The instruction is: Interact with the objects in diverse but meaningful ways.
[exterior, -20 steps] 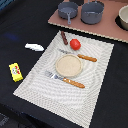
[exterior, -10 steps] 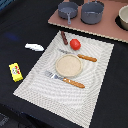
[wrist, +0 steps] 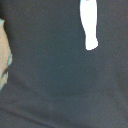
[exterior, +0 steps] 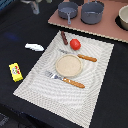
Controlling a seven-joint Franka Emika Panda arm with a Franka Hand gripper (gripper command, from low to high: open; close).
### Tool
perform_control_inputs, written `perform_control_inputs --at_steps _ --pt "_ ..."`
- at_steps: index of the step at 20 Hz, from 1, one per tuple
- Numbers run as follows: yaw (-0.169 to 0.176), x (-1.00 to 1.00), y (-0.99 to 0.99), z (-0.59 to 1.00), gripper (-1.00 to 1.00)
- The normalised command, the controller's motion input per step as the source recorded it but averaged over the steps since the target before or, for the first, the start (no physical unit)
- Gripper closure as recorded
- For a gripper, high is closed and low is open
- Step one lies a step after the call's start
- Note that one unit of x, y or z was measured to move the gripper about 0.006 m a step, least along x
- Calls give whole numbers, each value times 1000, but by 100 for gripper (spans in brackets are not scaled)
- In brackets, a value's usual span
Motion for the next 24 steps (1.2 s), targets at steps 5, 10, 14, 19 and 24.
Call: perform_control_inputs --at_steps 5,10,14,19,24 --pt "0 0 -934 -227 -100" --pt "0 0 -720 -213 -100" --pt "0 0 -706 -281 -100" --pt "0 -18 -742 -340 -100" --pt "-21 0 -677 -380 -100"
